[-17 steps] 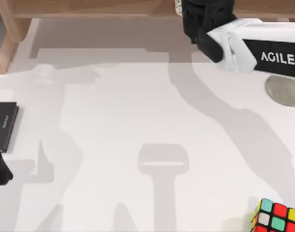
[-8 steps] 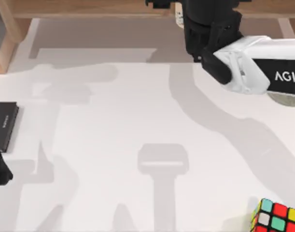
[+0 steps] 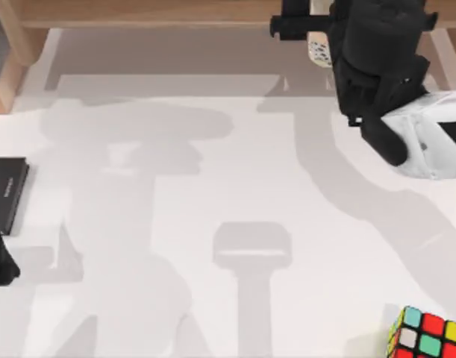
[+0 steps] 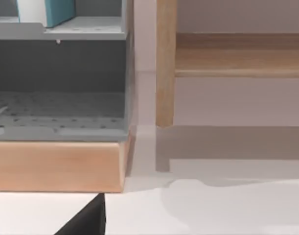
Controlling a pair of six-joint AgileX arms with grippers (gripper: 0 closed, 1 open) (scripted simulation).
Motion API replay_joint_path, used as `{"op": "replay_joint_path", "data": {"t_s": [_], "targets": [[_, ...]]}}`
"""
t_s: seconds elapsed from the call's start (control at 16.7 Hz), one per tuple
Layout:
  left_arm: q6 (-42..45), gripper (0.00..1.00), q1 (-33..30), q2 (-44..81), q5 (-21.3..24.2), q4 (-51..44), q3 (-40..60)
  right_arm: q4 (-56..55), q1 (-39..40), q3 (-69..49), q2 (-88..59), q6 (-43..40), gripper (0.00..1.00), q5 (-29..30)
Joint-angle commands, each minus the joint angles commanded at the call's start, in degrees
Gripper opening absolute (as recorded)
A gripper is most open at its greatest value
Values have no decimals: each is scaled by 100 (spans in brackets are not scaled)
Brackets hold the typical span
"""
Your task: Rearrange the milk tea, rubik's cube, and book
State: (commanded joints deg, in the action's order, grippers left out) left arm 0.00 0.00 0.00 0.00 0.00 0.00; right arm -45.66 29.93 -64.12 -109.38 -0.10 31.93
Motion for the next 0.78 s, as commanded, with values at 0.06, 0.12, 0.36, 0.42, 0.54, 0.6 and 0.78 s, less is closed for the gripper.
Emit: {"op": "replay_joint_path", "data": {"t_s": [0.06, 0.12, 0.36, 0.42, 0.54, 0.6, 0.78], "targets": [[0, 100, 0, 0, 0, 0, 0, -215, -152, 322, 85, -6, 0, -169], [0, 100, 0, 0, 0, 0, 0, -440, -341, 639, 151, -10, 0, -379], [0, 100, 0, 0, 0, 0, 0, -1304, -1401, 1631, 161, -5, 0, -1489], [0, 100, 0, 0, 0, 0, 0, -1476, -1699, 1793, 123, 0, 0, -1784], [0, 100, 0, 0, 0, 0, 0, -1748, -2257, 2026, 32, 17, 0, -2328], [0, 100, 0, 0, 0, 0, 0, -1855, -2500, 2099, -27, 27, 0, -2565], [0, 100, 0, 0, 0, 0, 0, -2042, -2916, 2179, -187, 52, 0, -2967]]}}
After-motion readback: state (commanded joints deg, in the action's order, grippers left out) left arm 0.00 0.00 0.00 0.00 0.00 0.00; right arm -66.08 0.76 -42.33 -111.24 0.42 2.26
